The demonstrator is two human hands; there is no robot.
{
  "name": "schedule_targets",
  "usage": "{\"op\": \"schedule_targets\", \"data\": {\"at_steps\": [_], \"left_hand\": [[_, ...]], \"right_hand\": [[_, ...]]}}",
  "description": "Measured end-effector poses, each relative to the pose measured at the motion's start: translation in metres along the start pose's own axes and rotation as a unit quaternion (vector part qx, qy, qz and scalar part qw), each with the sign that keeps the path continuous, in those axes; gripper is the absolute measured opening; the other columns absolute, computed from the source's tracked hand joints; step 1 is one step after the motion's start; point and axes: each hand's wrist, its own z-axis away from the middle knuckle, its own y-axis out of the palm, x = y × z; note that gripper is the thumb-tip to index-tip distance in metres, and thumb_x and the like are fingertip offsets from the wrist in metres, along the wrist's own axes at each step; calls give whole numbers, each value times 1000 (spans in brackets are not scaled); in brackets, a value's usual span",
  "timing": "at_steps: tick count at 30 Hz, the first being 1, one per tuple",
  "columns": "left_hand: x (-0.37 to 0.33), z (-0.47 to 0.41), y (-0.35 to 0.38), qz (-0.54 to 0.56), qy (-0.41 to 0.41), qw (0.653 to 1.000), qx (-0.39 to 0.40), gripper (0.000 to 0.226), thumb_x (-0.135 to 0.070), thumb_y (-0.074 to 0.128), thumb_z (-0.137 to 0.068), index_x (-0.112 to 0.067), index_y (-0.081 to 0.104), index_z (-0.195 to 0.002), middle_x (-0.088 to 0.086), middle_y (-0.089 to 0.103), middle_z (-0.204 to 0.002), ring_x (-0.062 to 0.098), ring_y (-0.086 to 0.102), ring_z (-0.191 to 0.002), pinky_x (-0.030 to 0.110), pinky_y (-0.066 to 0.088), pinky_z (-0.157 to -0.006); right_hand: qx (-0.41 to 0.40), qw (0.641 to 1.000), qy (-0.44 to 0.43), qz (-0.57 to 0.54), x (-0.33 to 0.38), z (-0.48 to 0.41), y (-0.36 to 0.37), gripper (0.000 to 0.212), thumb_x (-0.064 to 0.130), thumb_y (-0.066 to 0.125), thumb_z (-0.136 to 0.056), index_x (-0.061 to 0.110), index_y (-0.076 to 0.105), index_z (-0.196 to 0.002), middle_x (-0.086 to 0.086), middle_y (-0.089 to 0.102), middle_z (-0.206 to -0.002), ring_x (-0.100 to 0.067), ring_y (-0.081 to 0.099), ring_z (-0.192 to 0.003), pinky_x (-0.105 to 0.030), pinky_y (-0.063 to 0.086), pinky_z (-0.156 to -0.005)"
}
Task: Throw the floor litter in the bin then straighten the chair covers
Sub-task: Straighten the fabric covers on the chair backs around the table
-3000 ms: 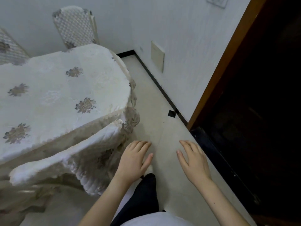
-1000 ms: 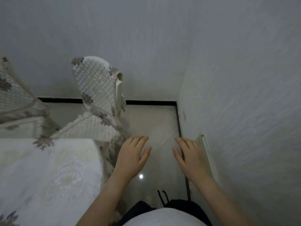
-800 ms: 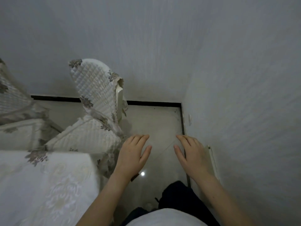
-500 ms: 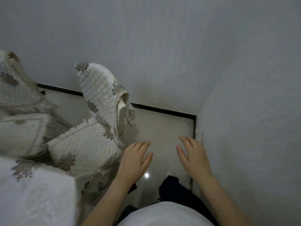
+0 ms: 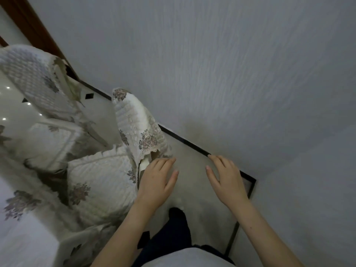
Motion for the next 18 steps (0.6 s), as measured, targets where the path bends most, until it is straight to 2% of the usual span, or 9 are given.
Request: {"op": "schedule_targets", "data": {"at_steps": [3, 8, 11, 18], "left_hand": [[18, -31, 13, -4, -20, 1000, -9, 47, -41, 38, -100, -12, 62, -126, -2, 64, -119, 16, 55, -111, 23, 33, -99], [54, -99, 12, 9, -53, 996, -75, 42, -37, 42, -99, -10, 64, -123, 0, 65, -119, 16, 56, -111, 25, 37, -99], [84, -133, -1, 1, -114, 987, -110, 46, -39, 39, -99, -10, 62, -127, 2, 64, -123, 17, 54, -114, 28, 38, -100], [135, -173, -32, -35, -219, 962, -162, 51, -41, 39, -97, -8, 57, -131, 6, 62, -127, 22, 53, -116, 35, 42, -100]], "right_hand": [[18, 1000, -21, 2, -9, -46, 13, 54, 49, 33, -98, 14, 58, -130, -2, 61, -121, -20, 56, -110, -43, 47, -93], [43, 996, -82, 15, -2, -148, 27, 53, 48, 33, -98, 13, 57, -131, -2, 62, -119, -20, 56, -109, -39, 48, -91], [47, 991, -127, 17, 16, -208, 34, 51, 46, 35, -99, 11, 58, -128, -4, 62, -118, -22, 56, -107, -39, 48, -89], [103, 960, -259, -14, 68, -310, 65, 51, 43, 38, -100, 8, 56, -132, -7, 59, -125, -23, 53, -115, -41, 45, -98]]}}
